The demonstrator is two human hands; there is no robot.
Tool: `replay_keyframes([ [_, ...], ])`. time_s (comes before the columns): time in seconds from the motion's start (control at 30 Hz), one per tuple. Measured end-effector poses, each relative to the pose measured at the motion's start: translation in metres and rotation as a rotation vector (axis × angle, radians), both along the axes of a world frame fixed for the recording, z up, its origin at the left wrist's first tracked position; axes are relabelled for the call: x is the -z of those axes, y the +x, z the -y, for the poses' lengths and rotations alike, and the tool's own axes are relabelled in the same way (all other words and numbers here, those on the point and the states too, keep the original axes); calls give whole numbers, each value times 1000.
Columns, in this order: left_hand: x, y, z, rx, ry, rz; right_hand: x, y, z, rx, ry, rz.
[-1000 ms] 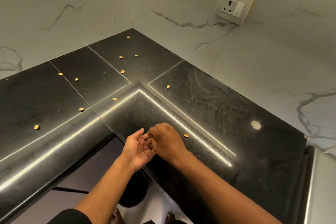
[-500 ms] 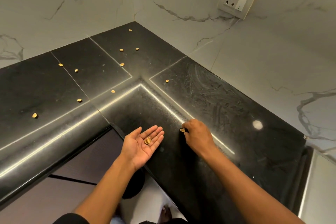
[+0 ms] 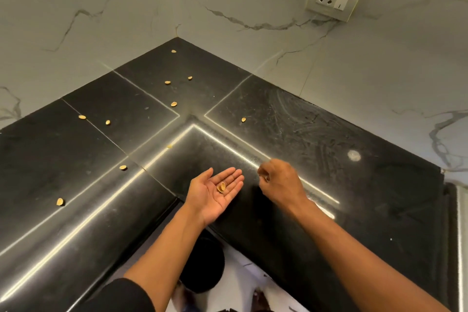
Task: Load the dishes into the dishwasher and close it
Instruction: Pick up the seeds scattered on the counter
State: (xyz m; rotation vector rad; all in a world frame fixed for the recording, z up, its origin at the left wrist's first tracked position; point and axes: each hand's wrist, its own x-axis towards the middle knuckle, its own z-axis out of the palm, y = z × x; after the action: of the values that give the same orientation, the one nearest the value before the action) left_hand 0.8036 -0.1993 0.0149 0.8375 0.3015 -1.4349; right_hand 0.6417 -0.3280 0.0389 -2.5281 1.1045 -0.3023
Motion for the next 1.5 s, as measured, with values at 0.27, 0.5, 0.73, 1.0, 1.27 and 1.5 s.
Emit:
replay_keyframes([
  [0.27, -2, 53, 31, 67, -15, -62, -13, 98, -26, -150, 21, 78],
  [0.5, 10, 105, 41, 40, -97, -96, -11, 128, 27, 75, -58, 234],
  [0.73, 14, 146, 22, -42, -114, -84, 9, 150, 112, 174, -10, -42],
  [1.0, 12, 181, 1, -102, -98, -29, 25, 173, 135, 41, -100, -167],
  [1.27, 7, 189, 13, -118, -101, -22, 29, 181, 140, 98, -33, -41],
  [1.5, 8, 191, 23, -125, -114, -20, 16, 187, 130, 76, 69, -142],
])
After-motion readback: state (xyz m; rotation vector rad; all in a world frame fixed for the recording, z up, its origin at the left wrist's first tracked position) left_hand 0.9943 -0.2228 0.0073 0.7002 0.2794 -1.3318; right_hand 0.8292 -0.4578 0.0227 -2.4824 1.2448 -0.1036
